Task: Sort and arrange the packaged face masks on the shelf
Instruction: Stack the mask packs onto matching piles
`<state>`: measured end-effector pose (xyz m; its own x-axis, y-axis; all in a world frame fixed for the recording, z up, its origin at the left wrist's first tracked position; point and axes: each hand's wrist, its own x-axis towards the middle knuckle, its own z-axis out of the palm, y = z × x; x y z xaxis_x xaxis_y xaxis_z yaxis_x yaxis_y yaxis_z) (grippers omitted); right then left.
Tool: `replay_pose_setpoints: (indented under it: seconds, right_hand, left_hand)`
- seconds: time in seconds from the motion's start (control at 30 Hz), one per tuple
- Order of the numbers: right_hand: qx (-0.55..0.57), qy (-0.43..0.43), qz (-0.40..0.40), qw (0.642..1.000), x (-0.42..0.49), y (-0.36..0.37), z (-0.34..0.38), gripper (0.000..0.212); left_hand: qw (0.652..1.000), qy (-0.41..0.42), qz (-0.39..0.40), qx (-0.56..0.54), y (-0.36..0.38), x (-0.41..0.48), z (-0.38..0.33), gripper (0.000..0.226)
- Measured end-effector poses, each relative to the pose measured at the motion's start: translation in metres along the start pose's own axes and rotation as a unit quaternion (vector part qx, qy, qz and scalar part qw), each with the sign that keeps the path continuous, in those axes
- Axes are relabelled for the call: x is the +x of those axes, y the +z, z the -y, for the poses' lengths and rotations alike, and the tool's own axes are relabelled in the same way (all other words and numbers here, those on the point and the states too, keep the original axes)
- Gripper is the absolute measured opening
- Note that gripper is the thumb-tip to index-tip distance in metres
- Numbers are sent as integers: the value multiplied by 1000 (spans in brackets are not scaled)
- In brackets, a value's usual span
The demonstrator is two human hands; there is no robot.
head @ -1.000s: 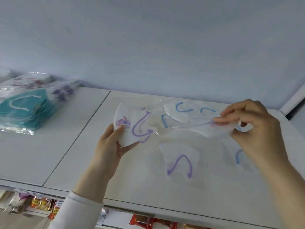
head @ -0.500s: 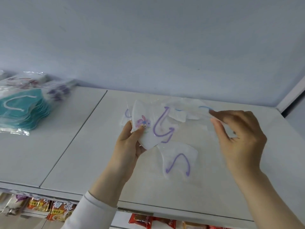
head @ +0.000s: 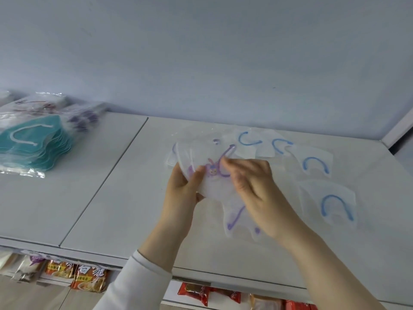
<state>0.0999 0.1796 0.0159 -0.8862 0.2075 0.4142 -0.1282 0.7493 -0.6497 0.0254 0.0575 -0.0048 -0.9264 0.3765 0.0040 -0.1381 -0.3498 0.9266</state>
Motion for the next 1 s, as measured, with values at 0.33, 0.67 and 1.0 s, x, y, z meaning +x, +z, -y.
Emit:
replay_pose_setpoints:
  seconds: [0.33,0.67,1.0]
  right_hand:
    - [-242,197,245,918,-1,-38,-58,94]
    - [-115,14,-253,960,2,-55,-26,13]
    - [-285,-184,-125,933,-12,6,-13,22]
  left_hand:
    - [990,-20,-131,-46,-47,23,-13,18]
    - [996,-24,-84,-23,-36,13,-11,17]
    - [998,-40,14,-52,-12,-2,-10,26]
